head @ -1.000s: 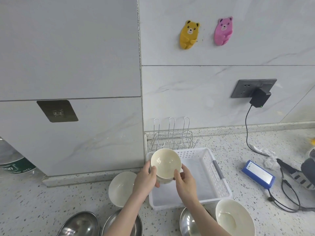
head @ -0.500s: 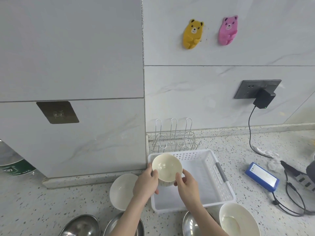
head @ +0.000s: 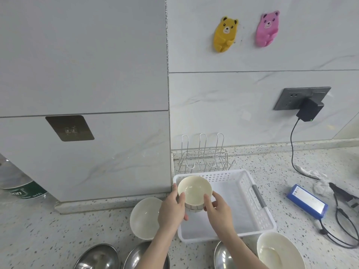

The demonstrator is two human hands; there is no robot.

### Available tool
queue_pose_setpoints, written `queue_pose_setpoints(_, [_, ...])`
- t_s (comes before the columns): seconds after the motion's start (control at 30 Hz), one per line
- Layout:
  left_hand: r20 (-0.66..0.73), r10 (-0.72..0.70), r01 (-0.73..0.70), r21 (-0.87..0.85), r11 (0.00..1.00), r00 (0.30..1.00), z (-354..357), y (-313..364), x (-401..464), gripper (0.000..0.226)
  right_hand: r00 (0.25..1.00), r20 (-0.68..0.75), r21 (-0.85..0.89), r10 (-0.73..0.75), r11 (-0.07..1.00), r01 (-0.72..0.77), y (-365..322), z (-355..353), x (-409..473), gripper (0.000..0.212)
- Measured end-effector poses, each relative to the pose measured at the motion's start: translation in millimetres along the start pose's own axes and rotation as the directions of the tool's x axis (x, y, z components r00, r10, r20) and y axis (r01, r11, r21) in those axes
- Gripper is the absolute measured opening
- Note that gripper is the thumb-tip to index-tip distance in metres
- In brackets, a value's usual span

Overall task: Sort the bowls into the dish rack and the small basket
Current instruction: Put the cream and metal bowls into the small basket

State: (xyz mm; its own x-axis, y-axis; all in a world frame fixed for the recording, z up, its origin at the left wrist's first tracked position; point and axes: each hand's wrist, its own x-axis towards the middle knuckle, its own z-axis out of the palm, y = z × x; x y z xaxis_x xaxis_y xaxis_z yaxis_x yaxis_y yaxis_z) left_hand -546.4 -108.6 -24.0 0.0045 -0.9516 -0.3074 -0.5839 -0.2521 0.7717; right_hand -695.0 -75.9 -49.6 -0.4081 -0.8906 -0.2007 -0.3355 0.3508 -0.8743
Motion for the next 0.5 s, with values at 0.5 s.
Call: queue_pose_setpoints(0.5, [0.111,0.000,0.029,-0.260,0.965,0.994,-11.5,-2.4,-11.3,0.053,0.998,-0.060,-0.108,0.034,0.993,-0.041,-9.9,-3.9,-7.6,0.057])
